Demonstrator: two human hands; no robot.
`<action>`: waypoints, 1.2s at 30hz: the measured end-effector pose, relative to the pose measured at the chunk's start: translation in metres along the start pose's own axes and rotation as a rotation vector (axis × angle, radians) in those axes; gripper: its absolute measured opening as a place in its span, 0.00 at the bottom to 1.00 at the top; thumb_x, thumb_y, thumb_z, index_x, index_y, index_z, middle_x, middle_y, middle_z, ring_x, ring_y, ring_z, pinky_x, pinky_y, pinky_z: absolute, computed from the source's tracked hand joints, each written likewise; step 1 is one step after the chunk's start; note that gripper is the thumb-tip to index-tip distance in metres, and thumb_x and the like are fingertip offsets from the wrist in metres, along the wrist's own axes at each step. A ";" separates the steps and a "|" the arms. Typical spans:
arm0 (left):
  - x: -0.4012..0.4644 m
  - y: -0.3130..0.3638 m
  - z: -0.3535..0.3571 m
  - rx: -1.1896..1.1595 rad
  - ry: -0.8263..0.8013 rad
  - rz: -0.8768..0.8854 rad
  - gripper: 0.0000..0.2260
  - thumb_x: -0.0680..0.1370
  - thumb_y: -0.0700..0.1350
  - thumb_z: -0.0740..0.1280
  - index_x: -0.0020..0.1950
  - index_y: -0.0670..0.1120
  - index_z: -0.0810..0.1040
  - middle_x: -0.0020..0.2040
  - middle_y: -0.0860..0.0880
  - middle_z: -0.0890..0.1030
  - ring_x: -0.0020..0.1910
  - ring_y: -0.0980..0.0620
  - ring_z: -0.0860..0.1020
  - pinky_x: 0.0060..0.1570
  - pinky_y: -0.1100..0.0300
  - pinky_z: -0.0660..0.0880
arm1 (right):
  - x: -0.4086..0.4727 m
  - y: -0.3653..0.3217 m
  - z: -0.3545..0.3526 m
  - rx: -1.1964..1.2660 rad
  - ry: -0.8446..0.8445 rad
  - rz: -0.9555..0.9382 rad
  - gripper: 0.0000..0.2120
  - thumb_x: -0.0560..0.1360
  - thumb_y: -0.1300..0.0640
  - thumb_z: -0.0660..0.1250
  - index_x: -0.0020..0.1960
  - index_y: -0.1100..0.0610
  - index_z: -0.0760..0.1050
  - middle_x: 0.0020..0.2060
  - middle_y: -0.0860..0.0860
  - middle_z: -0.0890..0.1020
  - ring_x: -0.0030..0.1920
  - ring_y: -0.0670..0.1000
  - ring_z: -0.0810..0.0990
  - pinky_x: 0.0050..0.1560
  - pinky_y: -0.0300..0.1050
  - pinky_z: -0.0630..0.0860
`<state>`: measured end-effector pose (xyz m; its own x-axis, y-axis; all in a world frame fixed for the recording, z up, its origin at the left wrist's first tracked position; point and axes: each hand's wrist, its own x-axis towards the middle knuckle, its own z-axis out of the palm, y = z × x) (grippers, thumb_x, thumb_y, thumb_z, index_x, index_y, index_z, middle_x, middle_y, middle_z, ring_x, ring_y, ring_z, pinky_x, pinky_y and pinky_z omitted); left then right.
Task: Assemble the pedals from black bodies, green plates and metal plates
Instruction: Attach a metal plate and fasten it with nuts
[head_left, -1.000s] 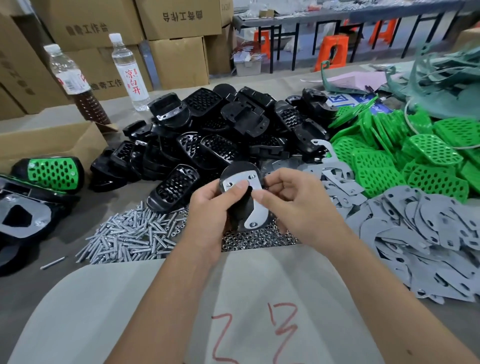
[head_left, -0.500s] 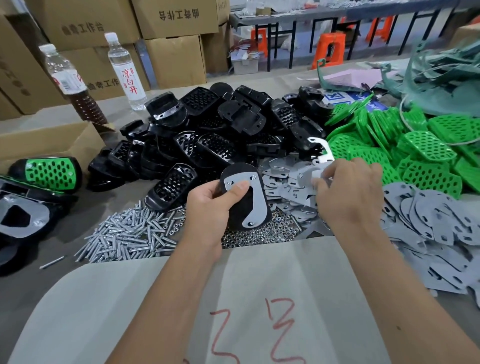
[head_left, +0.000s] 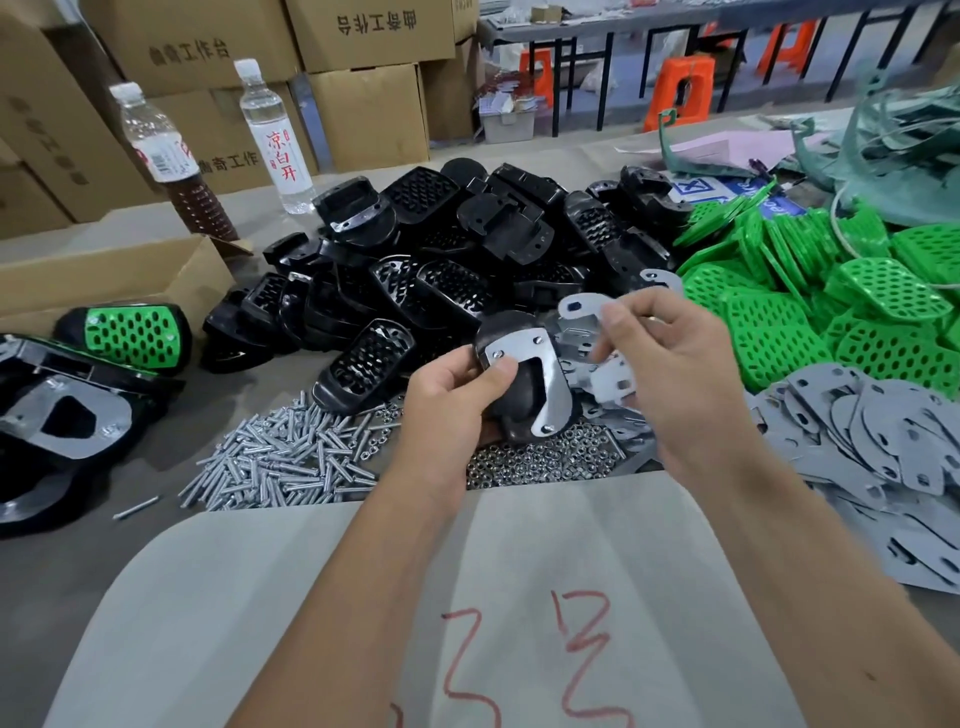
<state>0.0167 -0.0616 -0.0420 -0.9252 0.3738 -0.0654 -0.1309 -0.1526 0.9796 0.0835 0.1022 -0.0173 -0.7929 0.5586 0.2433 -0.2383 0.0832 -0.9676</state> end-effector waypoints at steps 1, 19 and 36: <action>-0.001 0.000 0.001 0.007 -0.011 0.010 0.07 0.82 0.39 0.69 0.55 0.47 0.87 0.53 0.42 0.88 0.50 0.43 0.86 0.52 0.42 0.84 | -0.002 0.000 0.004 0.035 -0.061 0.029 0.10 0.83 0.59 0.68 0.42 0.56 0.77 0.32 0.50 0.83 0.25 0.44 0.72 0.23 0.36 0.67; -0.002 0.005 0.001 -0.063 0.084 0.002 0.04 0.76 0.33 0.74 0.50 0.39 0.84 0.46 0.38 0.83 0.46 0.41 0.83 0.52 0.42 0.82 | -0.007 -0.001 0.009 0.487 -0.350 0.091 0.23 0.74 0.66 0.70 0.67 0.56 0.74 0.45 0.59 0.86 0.43 0.52 0.86 0.42 0.41 0.82; 0.005 0.004 -0.004 -0.123 0.179 -0.054 0.11 0.77 0.30 0.68 0.39 0.42 0.78 0.43 0.41 0.84 0.44 0.44 0.84 0.43 0.51 0.85 | -0.011 0.001 0.018 0.122 -0.165 -0.138 0.08 0.82 0.71 0.65 0.54 0.62 0.80 0.47 0.56 0.88 0.44 0.57 0.88 0.46 0.48 0.85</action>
<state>0.0101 -0.0635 -0.0393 -0.9627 0.2176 -0.1606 -0.2143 -0.2511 0.9439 0.0818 0.0818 -0.0199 -0.8268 0.4053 0.3901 -0.4089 0.0433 -0.9115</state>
